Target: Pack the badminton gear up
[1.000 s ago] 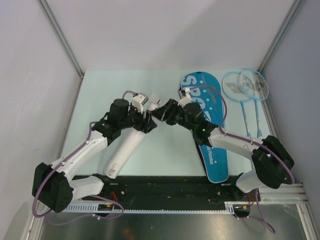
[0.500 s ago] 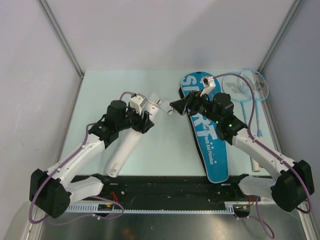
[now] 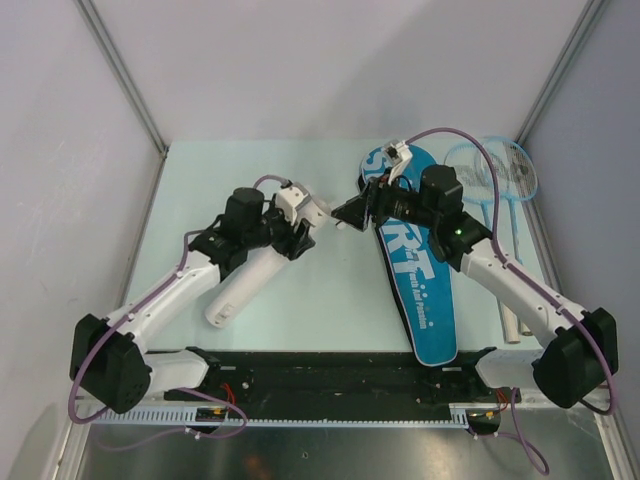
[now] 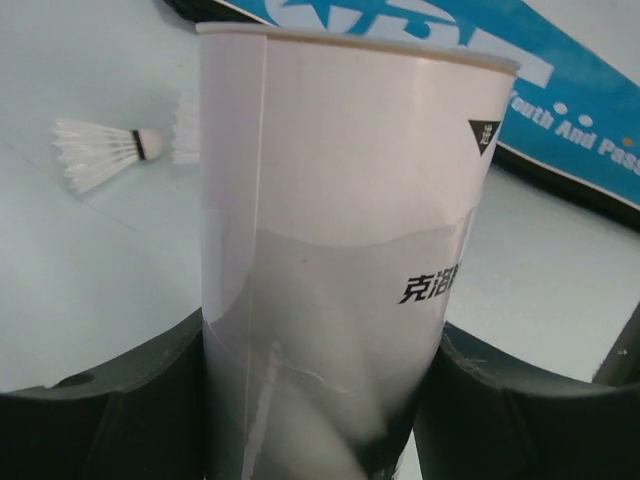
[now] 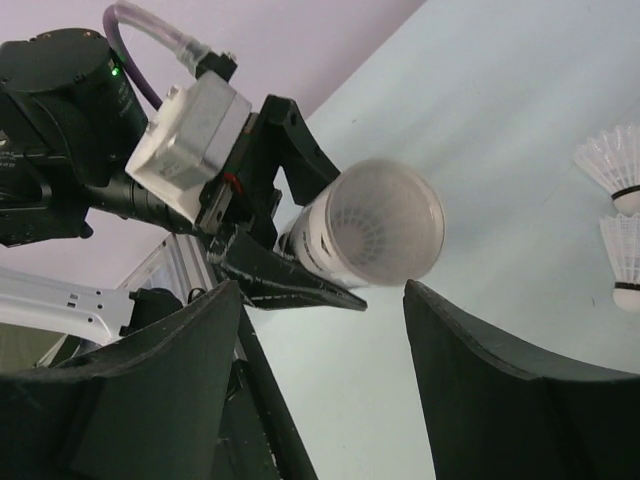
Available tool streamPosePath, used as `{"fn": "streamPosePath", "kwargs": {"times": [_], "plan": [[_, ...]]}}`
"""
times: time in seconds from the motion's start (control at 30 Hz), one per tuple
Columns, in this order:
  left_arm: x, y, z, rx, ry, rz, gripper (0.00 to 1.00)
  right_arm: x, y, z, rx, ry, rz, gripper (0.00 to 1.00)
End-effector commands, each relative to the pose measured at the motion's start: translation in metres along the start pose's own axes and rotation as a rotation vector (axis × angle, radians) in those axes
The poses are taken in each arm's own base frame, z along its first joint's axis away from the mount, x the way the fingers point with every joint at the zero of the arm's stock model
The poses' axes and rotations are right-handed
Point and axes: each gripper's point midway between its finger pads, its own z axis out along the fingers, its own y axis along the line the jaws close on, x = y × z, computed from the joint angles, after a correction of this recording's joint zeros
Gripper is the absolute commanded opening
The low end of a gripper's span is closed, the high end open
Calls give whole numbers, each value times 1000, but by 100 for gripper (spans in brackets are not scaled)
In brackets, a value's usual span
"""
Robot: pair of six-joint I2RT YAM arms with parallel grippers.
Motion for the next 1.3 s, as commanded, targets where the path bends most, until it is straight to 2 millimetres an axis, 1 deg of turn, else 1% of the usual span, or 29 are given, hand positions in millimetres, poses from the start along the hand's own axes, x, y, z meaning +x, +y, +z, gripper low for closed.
{"fn": "streamPosePath", "kwargs": {"times": [0.0, 0.1, 0.13, 0.17, 0.23, 0.33, 0.37, 0.5, 0.53, 0.57, 0.6, 0.63, 0.67, 0.7, 0.77, 0.8, 0.83, 0.87, 0.9, 0.93, 1.0, 1.03, 1.07, 1.1, 1.13, 1.17, 1.2, 1.23, 1.27], "plan": [[-17, -24, -5, 114, -96, 157, 46, -9, 9, 0, -37, 8, -46, 69], [-19, -31, -7, 140, -112, 162, 45, -5, 7, 4, -49, 27, -30, 63], [-19, -32, -8, 139, -114, 160, 44, -1, 10, 6, -64, 42, -25, 60], [-19, -32, -7, 138, -112, 156, 44, 1, 12, 7, -74, 49, -24, 55], [-18, -32, -8, 135, -111, 149, 43, 7, 19, 10, -100, 68, -23, 53], [-19, -36, -8, 152, -114, 145, 42, 14, 19, 18, -101, 81, -20, 46], [-19, -36, -8, 152, -116, 146, 42, 16, 20, 21, -106, 84, -17, 42], [-19, -36, -9, 147, -117, 142, 41, 15, 24, 24, -126, 76, -3, 33], [-20, -36, -9, 147, -118, 140, 41, 15, 23, 25, -124, 73, -4, 29], [-21, -36, -9, 145, -119, 140, 40, 13, 23, 25, -117, 66, -7, 15], [-20, -36, -9, 145, -119, 137, 40, 5, 15, 23, -64, 33, -7, 8], [-20, -35, -9, 141, -118, 136, 39, 0, 9, 21, -26, 13, 1, 3], [-20, -33, -9, 127, -117, 133, 37, -3, 3, 18, 11, 0, 14, 0], [-19, -32, -9, 120, -112, 133, 34, -11, -8, 14, 58, -32, 46, 0], [-18, -29, -8, 107, -107, 130, 29, -27, -12, 6, 79, -93, 75, 0], [-19, -29, -7, 108, -106, 134, 27, -25, -21, 2, 112, -122, 165, 0], [-19, -29, -7, 110, -106, 129, 27, -36, -26, -9, 128, -176, 199, 0], [-19, -30, -7, 115, -106, 129, 26, -47, -23, -13, 100, -235, 223, 0], [-19, -31, -7, 117, -108, 131, 25, -48, -24, -18, 88, -252, 258, 0], [-20, -31, -8, 117, -110, 131, 25, -47, -31, -23, 96, -271, 337, 0], [-19, -30, -8, 113, -109, 130, 24, -53, -29, -30, 79, -315, 372, 0], [-20, -29, -8, 108, -110, 132, 24, -47, -33, -31, 78, -320, 439, 0], [-20, -29, -8, 107, -110, 128, 24, -54, -30, -36, 60, -352, 437, 0], [-20, -28, -8, 103, -111, 129, 24, -57, -32, -38, 76, -376, 431, 0], [-20, -27, -8, 96, -109, 129, 24, -57, -36, -38, 110, -390, 416, 0], [-21, -25, -8, 87, -109, 129, 24, -47, -40, -41, 184, -367, 363, 0], [-23, -23, -10, 72, -114, 129, 24, -49, -61, -48, 318, -418, 341, 0], [-24, -15, -11, 20, -113, 124, 24, -28, -78, -53, 452, -366, 336, 0], [-25, -9, -13, -16, -112, 122, 24, -18, -79, -53, 529, -338, 239, 0]]}}
